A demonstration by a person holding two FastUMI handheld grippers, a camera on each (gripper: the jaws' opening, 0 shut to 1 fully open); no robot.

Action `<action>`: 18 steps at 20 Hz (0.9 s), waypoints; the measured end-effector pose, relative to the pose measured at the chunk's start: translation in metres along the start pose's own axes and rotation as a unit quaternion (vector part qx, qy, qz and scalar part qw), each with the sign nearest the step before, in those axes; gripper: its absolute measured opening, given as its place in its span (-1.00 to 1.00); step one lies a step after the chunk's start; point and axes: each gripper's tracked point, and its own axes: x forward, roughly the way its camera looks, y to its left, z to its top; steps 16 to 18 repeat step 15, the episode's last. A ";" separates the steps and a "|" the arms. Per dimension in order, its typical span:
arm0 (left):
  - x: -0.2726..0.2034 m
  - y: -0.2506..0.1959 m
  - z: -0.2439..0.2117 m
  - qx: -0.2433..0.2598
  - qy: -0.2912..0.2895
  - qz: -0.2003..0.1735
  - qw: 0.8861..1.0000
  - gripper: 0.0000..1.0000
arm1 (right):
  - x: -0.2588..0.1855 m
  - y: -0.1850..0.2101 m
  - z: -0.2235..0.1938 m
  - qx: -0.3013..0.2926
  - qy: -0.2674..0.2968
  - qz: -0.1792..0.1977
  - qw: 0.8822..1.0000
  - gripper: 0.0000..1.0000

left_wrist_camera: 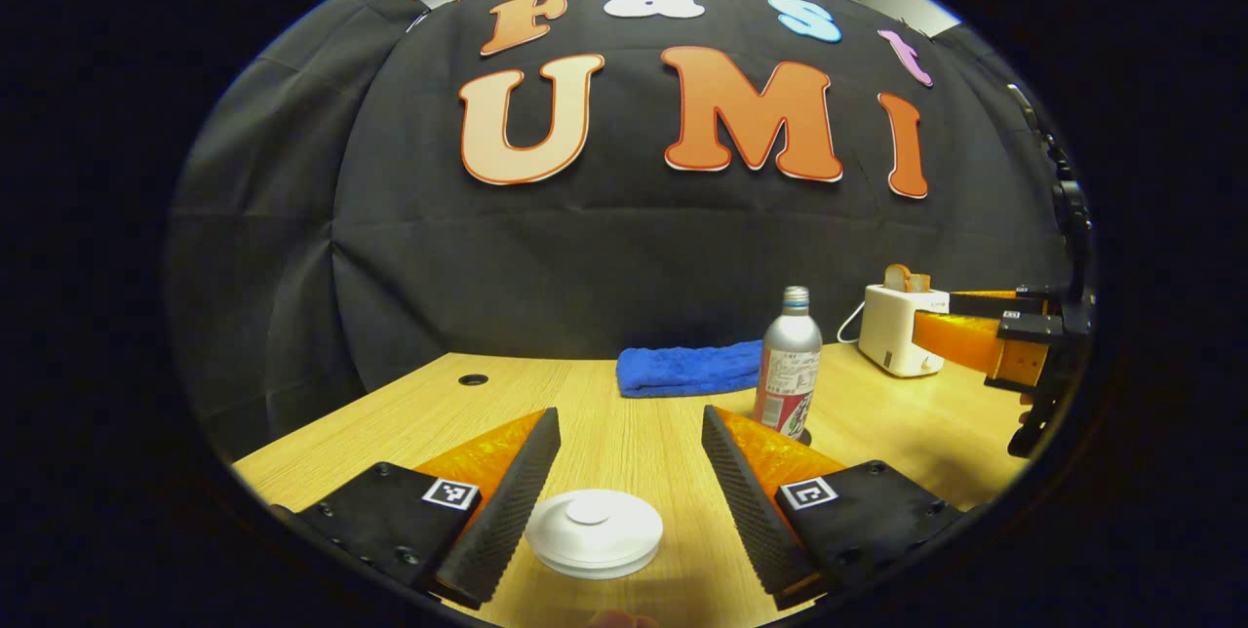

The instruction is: Open the teacup lid with one hand, grasp the water bottle and pour water into the teacup with the other hand; after pouring, place the water bottle on the coaster and then close the teacup lid.

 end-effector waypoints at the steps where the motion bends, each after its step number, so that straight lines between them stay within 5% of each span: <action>1: -0.003 -0.002 0.008 0.000 -0.010 0.001 1.000 0.94 | -0.007 -0.001 0.004 0.000 -0.006 -0.003 1.000 0.96; 10: -0.043 -0.030 0.056 -0.002 -0.059 -0.008 0.998 0.87 | -0.059 -0.012 0.021 0.006 -0.033 -0.019 0.999 0.96; 18: -0.057 -0.037 0.058 0.005 -0.053 -0.008 0.999 1.00 | -0.078 -0.015 0.028 0.018 -0.044 -0.024 0.999 0.95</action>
